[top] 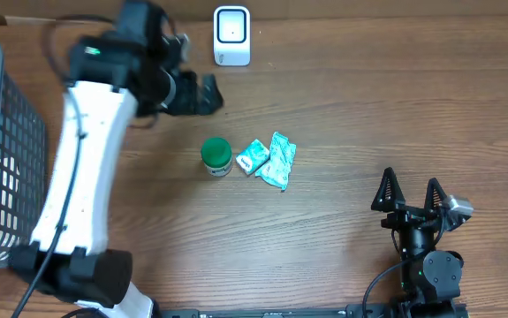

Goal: Scan the item barcode
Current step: 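Lower the Knorr bottle beside the teal packets and release it, then return the left gripper to the basket and grasp the orange Kleenex pack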

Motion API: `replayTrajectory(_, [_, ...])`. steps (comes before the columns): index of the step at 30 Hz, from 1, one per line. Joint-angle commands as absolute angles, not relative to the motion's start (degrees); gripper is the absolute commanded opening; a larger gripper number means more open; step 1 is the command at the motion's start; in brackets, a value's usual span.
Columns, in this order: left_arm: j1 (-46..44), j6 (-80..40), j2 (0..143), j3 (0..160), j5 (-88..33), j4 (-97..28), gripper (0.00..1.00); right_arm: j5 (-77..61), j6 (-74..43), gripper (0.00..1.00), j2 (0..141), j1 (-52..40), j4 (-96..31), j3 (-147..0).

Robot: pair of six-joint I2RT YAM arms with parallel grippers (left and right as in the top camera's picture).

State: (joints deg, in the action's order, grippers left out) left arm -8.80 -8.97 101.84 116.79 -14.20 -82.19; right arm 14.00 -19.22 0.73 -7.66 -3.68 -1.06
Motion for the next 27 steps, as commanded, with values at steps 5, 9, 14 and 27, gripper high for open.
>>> replayTrajectory(5, [2.7, -6.1, 100.4, 142.6, -7.0, -95.9, 1.0, 14.8, -18.8, 1.0, 0.2, -8.1, -3.3, -0.4])
replayTrajectory(9, [13.8, -9.2, 98.1, 146.9, -5.3, -96.7, 1.0, 14.8, -18.8, 1.0, 0.2, -8.1, -3.3, -0.4])
replayTrajectory(14, [30.4, -13.5, 96.3, 146.8, -6.4, -96.8, 1.0, 14.8, -18.8, 1.0, 0.2, -8.1, -3.3, -0.4])
replayTrajectory(27, [53.5, -15.0, 99.7, 131.2, -2.0, -95.5, 1.0, 14.8, -18.8, 1.0, 0.2, -8.1, -3.3, -0.4])
